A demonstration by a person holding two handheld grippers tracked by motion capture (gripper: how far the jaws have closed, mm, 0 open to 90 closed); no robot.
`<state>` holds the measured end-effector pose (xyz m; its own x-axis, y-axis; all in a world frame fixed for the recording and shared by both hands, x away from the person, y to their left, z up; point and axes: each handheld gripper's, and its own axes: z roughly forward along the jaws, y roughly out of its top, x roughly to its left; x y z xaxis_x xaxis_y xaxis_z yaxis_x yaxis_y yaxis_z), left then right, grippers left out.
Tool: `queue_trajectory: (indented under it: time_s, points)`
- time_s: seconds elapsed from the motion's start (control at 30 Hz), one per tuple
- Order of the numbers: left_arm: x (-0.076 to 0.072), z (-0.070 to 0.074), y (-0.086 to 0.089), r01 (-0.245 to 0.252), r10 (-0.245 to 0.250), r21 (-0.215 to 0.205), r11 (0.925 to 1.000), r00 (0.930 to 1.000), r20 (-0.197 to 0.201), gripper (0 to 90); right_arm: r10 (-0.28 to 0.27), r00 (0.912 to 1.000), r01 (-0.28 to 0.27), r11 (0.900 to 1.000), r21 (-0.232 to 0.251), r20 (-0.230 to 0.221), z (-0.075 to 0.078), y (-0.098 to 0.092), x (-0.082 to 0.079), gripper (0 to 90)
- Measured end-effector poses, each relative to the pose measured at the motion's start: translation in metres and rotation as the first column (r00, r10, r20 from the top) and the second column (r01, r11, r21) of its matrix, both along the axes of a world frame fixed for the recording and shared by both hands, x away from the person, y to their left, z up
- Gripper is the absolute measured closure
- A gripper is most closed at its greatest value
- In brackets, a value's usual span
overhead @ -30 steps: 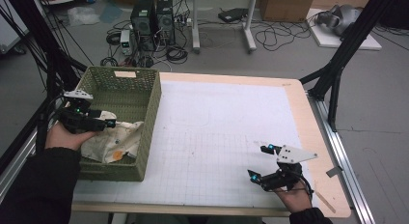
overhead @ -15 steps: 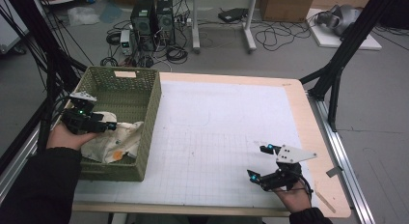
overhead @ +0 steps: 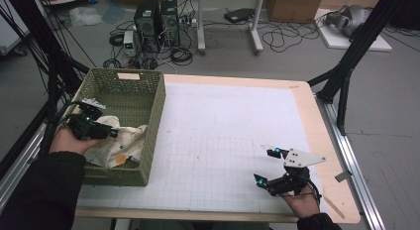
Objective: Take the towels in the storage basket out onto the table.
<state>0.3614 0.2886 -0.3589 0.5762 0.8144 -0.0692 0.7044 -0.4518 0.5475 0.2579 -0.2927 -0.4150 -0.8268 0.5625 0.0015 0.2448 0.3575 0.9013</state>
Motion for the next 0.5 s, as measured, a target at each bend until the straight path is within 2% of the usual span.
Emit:
queue_trajectory:
  time_s: [0.07, 0.13, 0.5]
  points:
    - [-0.0001, -0.0010, -0.0009, 0.015, -0.015, 0.004, 0.9999, 0.9999, -0.009, 80.5, -0.001, 1.0000, 0.001, 1.000, 0.000, -0.001, 0.0002, 0.0001, -0.0001, 4.7]
    - [-0.0003, -0.0009, -0.0010, 0.024, -0.024, 0.006, 0.9997, 0.9996, -0.013, 84.8, 0.000, 1.0000, 0.000, 1.000, 0.001, 0.000, 0.0001, 0.0001, 0.0000, 4.8]
    - [-0.0013, 0.0030, 0.0014, 0.035, -0.036, -0.038, 0.9987, 0.9992, -0.016, 86.7, -0.001, 1.0000, 0.001, 1.000, 0.005, -0.003, 0.0007, -0.0001, -0.0003, 4.8]
